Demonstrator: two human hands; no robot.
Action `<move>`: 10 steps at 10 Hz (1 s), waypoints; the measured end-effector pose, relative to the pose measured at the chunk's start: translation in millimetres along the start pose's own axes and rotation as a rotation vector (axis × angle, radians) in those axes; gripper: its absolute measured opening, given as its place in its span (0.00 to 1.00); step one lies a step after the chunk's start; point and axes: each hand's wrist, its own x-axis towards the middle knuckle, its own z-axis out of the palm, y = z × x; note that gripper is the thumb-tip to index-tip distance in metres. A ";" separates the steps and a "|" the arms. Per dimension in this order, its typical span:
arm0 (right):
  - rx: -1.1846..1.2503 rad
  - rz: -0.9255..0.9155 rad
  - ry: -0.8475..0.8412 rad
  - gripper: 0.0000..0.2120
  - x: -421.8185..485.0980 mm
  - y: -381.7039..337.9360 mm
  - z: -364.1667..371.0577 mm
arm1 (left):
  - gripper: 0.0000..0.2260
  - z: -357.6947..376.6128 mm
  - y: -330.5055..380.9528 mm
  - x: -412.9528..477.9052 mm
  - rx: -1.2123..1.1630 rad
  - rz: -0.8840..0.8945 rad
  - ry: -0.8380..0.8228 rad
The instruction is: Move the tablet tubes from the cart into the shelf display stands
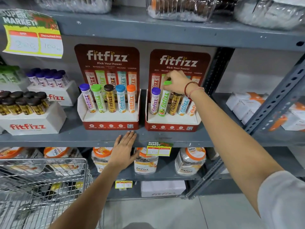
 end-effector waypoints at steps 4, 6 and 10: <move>-0.053 -0.072 -0.176 0.16 6.0 7.5 6.6 | 0.31 -2.6 1.1 -1.2 0.001 0.004 -0.026; -0.058 -0.055 -0.187 0.18 5.7 12.6 10.8 | 0.31 -4.8 1.9 -1.0 0.016 0.000 -0.043; -0.051 -0.102 0.065 0.22 -14.8 9.1 23.6 | 0.23 -26.8 6.4 12.8 -0.108 -0.091 -0.087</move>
